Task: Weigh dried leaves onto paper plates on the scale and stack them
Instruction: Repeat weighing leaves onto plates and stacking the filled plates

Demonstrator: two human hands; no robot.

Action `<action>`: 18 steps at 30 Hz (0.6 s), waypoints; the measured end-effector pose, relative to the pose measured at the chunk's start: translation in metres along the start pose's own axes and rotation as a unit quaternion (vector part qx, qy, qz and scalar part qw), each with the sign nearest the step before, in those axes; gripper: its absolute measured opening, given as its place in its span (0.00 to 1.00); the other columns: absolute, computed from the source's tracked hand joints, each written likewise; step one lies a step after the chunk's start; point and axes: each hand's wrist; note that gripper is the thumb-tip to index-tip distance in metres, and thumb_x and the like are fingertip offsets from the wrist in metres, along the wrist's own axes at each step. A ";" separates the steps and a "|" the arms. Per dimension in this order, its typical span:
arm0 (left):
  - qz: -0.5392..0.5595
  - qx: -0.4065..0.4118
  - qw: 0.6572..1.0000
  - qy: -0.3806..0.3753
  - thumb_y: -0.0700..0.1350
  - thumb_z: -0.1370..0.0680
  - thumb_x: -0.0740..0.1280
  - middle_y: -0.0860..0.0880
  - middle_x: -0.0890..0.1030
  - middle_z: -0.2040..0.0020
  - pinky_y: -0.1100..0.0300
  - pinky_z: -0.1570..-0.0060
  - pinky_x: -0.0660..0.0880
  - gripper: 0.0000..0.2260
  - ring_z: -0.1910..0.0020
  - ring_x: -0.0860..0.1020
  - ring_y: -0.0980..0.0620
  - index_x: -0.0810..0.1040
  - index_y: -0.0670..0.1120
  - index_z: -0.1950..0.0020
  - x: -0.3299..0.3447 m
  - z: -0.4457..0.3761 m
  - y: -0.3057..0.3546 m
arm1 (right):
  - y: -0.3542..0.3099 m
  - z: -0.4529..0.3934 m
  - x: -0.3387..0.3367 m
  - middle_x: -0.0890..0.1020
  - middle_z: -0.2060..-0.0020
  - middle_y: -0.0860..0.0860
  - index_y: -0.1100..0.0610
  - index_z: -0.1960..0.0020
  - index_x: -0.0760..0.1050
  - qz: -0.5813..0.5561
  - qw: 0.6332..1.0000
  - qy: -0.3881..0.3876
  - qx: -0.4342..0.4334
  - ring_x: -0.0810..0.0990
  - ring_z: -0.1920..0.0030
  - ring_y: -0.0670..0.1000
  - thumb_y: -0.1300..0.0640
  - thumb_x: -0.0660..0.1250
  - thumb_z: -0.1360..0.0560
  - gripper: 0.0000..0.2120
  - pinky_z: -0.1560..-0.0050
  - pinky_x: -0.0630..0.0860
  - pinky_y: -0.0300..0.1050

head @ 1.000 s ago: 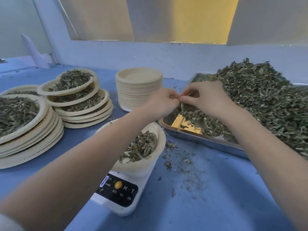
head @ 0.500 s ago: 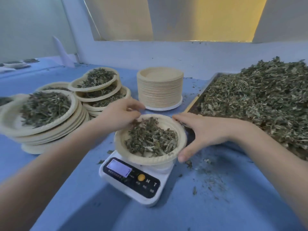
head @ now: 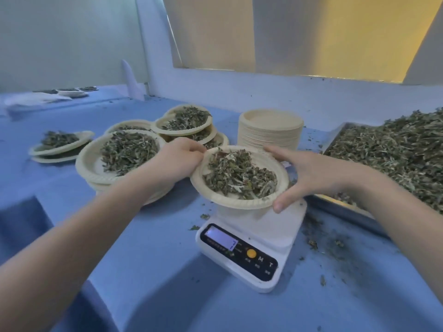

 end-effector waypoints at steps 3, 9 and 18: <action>-0.009 -0.002 0.999 0.044 0.35 0.23 0.58 0.49 0.80 0.52 0.62 0.59 0.69 0.15 0.56 0.76 0.52 0.80 0.50 0.48 -0.044 -0.001 0.000 | -0.033 -0.028 -0.013 0.62 0.49 0.16 0.36 0.29 0.53 -0.009 0.999 0.019 -0.029 0.65 0.46 0.23 0.36 0.77 0.48 0.53 0.49 0.63 0.21; 0.029 -0.055 0.979 0.196 0.36 0.24 0.58 0.49 0.78 0.43 0.58 0.44 0.70 0.16 0.44 0.75 0.50 0.78 0.45 0.40 -0.129 -0.020 -0.029 | -0.101 -0.115 -0.018 0.69 0.42 0.30 0.46 0.25 0.54 -0.086 0.993 0.032 -0.076 0.71 0.38 0.39 0.44 0.78 0.47 0.56 0.44 0.70 0.31; 0.069 -0.163 0.920 0.349 0.28 0.28 0.55 0.45 0.66 0.58 0.59 0.69 0.51 0.16 0.58 0.61 0.51 0.64 0.48 0.66 -0.237 -0.060 -0.126 | -0.185 -0.285 0.008 0.78 0.38 0.55 0.58 0.27 0.63 -0.128 0.981 0.111 -0.095 0.79 0.42 0.50 0.57 0.77 0.33 0.39 0.43 0.70 0.39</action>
Point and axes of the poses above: each hand's wrist, its own z-axis away from the middle knuckle, its own x-axis out of the palm, y = z × x
